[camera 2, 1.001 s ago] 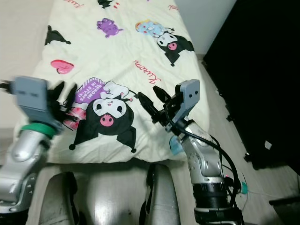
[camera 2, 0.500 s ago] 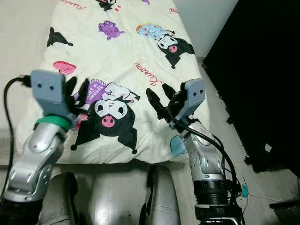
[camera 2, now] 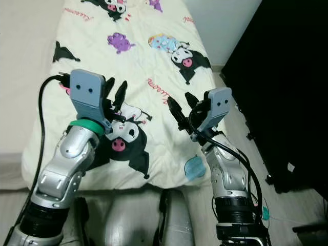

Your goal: Clean up the room

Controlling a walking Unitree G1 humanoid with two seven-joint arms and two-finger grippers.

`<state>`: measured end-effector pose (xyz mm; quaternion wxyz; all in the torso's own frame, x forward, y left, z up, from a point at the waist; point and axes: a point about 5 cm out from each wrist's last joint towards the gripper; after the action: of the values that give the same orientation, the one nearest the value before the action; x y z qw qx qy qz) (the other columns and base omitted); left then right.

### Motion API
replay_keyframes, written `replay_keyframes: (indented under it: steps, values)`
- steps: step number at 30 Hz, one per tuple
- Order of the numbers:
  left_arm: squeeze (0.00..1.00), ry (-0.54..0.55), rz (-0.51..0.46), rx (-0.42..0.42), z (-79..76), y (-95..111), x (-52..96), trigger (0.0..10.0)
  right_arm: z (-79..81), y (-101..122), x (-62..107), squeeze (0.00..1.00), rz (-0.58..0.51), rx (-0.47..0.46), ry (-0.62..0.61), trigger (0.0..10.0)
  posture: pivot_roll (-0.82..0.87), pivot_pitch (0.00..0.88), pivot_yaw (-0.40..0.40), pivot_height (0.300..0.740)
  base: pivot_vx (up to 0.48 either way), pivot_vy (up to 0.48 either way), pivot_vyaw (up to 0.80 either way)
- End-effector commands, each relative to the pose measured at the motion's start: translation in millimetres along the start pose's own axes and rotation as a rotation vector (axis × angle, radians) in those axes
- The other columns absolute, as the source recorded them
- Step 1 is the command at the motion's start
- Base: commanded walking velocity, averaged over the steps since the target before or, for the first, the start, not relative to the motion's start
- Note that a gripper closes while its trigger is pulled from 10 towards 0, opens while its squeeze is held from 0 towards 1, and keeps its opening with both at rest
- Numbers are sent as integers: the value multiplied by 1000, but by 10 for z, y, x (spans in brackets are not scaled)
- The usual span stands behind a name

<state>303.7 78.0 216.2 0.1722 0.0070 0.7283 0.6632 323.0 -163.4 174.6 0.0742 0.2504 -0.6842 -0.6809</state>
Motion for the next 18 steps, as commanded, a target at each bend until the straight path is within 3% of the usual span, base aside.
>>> replay_keyframes:
  steps: [1, 18]
  values:
    - [0, -13, -8, -12, -36, 4, -9, 10000, -49, -42, 59, 0, 15, 8, -26, 10000, -3, 44, -57, 619, 0, 0, 0]
    - [0, -37, -10, -22, -80, -10, -33, 10000, -117, -93, 102, 0, 32, 8, -51, 10000, -8, 48, -55, 694, 0, 0, 0]
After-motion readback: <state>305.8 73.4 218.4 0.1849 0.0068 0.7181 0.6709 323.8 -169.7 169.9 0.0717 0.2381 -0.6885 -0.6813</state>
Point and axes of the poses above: a point about 5 cm out from each wrist's last joint towards the gripper, its own x axis pointing back from the gripper into the wrist, its own y axis along the axis of the wrist's last joint, z = x × y, and after that the axes turned 8 degrees about x, right-handed
